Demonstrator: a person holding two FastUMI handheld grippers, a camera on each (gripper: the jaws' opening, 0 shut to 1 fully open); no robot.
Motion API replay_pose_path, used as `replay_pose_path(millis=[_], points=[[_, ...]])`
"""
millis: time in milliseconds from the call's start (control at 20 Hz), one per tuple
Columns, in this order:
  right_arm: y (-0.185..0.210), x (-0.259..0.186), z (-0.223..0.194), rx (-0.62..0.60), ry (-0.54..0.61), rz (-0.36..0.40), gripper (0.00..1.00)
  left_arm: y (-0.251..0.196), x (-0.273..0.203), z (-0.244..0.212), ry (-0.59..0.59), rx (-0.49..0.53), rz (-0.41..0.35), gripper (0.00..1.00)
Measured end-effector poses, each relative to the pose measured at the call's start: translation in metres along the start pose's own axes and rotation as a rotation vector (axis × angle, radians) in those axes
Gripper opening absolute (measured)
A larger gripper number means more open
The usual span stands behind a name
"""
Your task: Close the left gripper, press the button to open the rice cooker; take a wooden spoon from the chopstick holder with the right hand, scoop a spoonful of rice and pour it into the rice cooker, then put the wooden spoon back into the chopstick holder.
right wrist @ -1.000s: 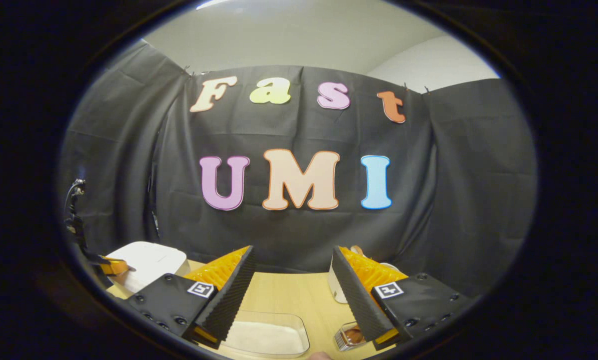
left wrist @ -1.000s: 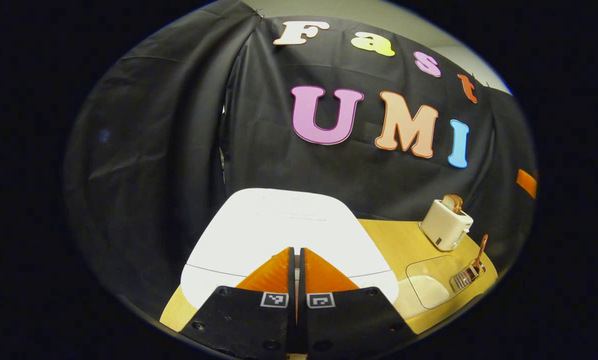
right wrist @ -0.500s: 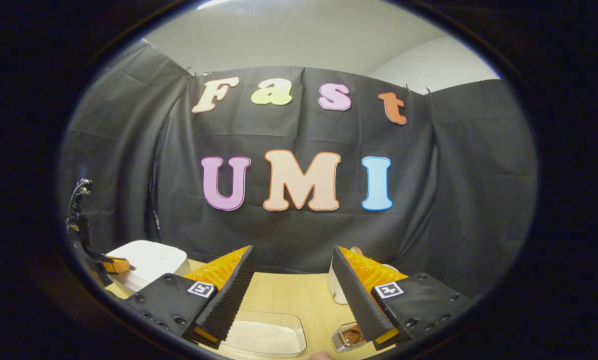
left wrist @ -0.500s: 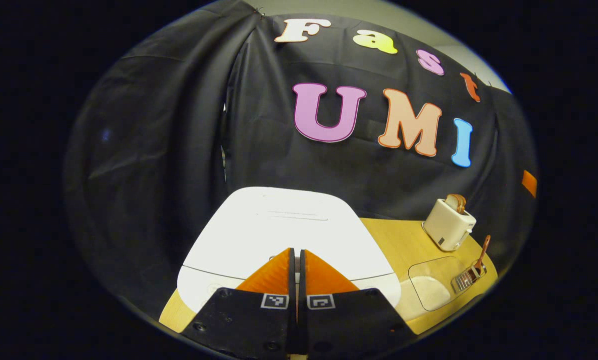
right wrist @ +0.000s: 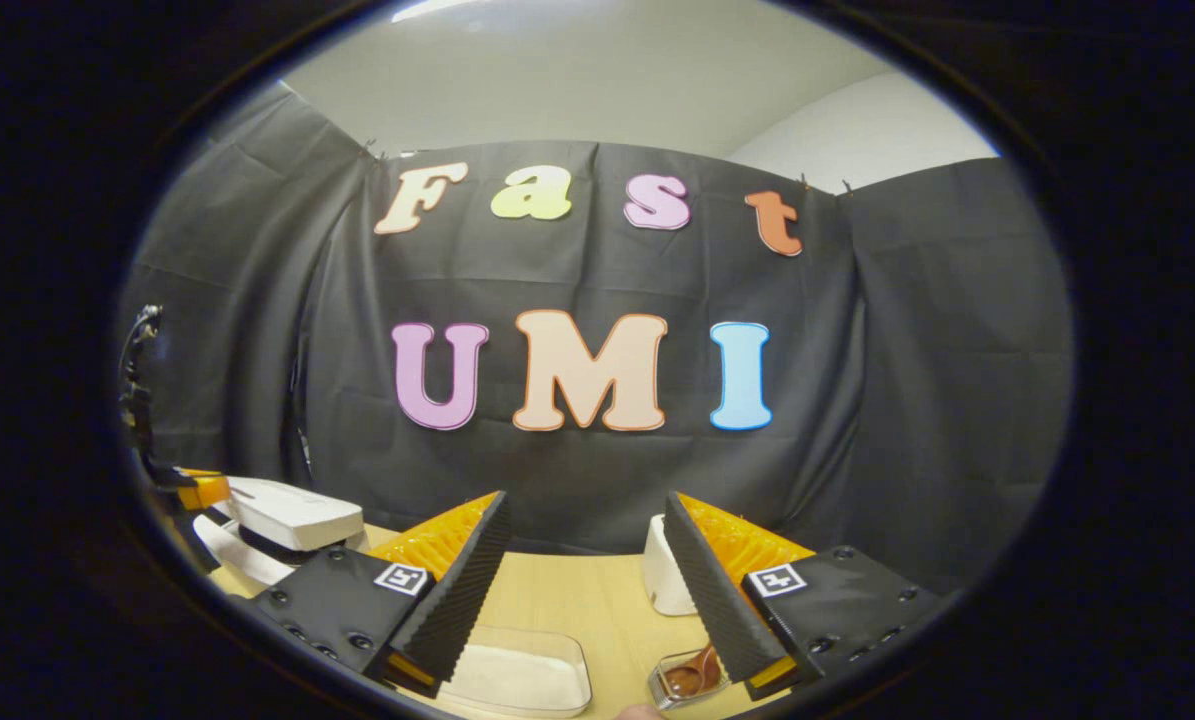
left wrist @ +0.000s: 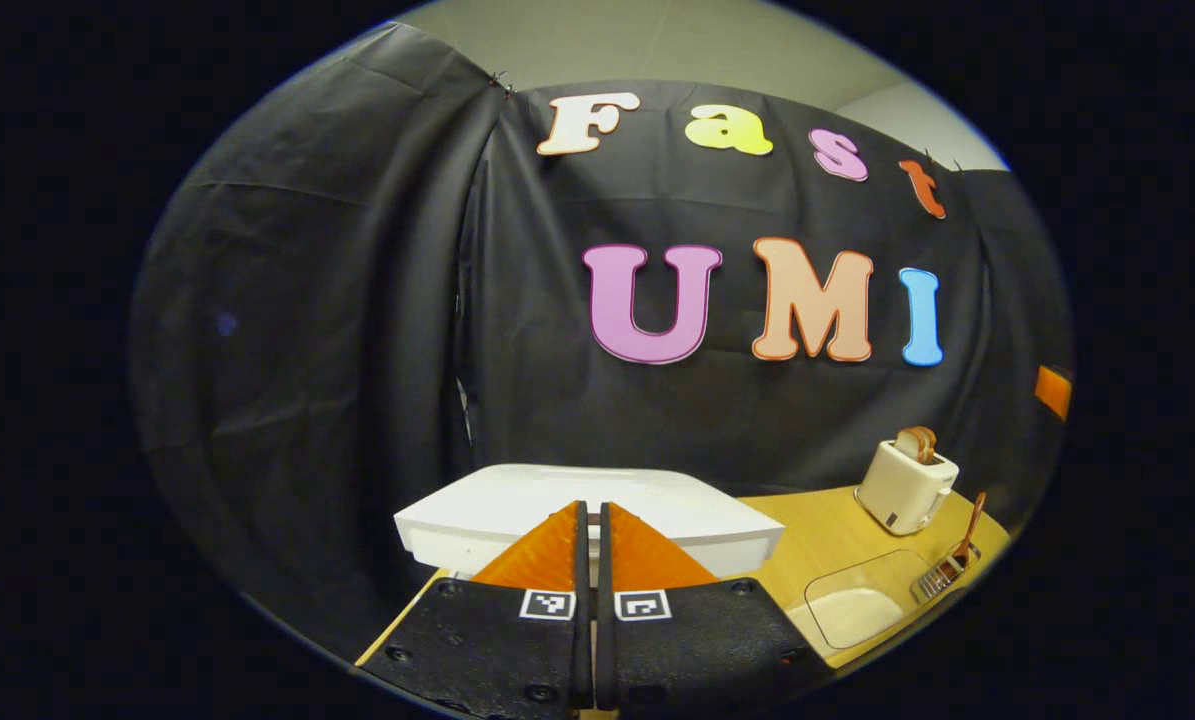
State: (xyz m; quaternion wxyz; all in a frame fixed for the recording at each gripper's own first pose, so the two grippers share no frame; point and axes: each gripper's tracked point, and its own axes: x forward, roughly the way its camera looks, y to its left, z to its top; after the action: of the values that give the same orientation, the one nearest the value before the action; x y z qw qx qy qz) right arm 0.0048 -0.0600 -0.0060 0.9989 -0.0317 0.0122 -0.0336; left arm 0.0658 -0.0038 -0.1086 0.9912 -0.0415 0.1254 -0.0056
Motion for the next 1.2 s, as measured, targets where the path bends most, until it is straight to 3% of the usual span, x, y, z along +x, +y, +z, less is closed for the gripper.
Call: replay_pose_path(millis=[50, 150, 200, 250, 300, 400, 450, 500, 650, 1200], points=[[-0.001, 0.001, -0.003, 0.000, 0.002, 0.006, 1.00, 0.003, 0.001, 0.000, -0.003, 0.011, 0.018, 0.02], [-0.007, 0.004, -0.010, -0.005, 0.016, 0.017, 0.94, 0.002, -0.003, 0.000, 0.002, 0.017, 0.026, 0.11], [-0.013, 0.006, -0.013, -0.007, 0.024, 0.019, 0.94, 0.000, -0.007, 0.002, 0.004, 0.013, 0.023, 0.20], [-0.017, 0.008, -0.016, -0.007, 0.029, 0.019, 1.00, -0.001, -0.010, 0.002, -0.003, 0.010, 0.023, 0.27], [-0.024, 0.012, -0.020, -0.008, 0.035, 0.018, 1.00, -0.005, -0.012, 0.006, -0.013, 0.006, 0.019, 0.48], [-0.037, 0.019, -0.026, -0.003, 0.051, 0.018, 0.99, -0.012, -0.017, 0.014, -0.038, 0.003, 0.015, 0.70], [-0.043, 0.024, -0.032, 0.007, 0.064, 0.018, 1.00, -0.015, -0.019, 0.017, -0.048, 0.006, 0.012, 0.72], [-0.052, 0.028, -0.038, 0.018, 0.079, 0.014, 1.00, -0.018, -0.023, 0.022, -0.061, 0.013, 0.014, 0.80], [-0.077, 0.044, -0.057, 0.039, 0.122, -0.009, 0.99, -0.028, -0.031, 0.030, -0.087, 0.029, 0.009, 0.87], [-0.141, 0.093, -0.139, 0.064, 0.264, -0.058, 0.94, -0.050, -0.056, 0.047, -0.120, 0.074, 0.053, 0.88]])
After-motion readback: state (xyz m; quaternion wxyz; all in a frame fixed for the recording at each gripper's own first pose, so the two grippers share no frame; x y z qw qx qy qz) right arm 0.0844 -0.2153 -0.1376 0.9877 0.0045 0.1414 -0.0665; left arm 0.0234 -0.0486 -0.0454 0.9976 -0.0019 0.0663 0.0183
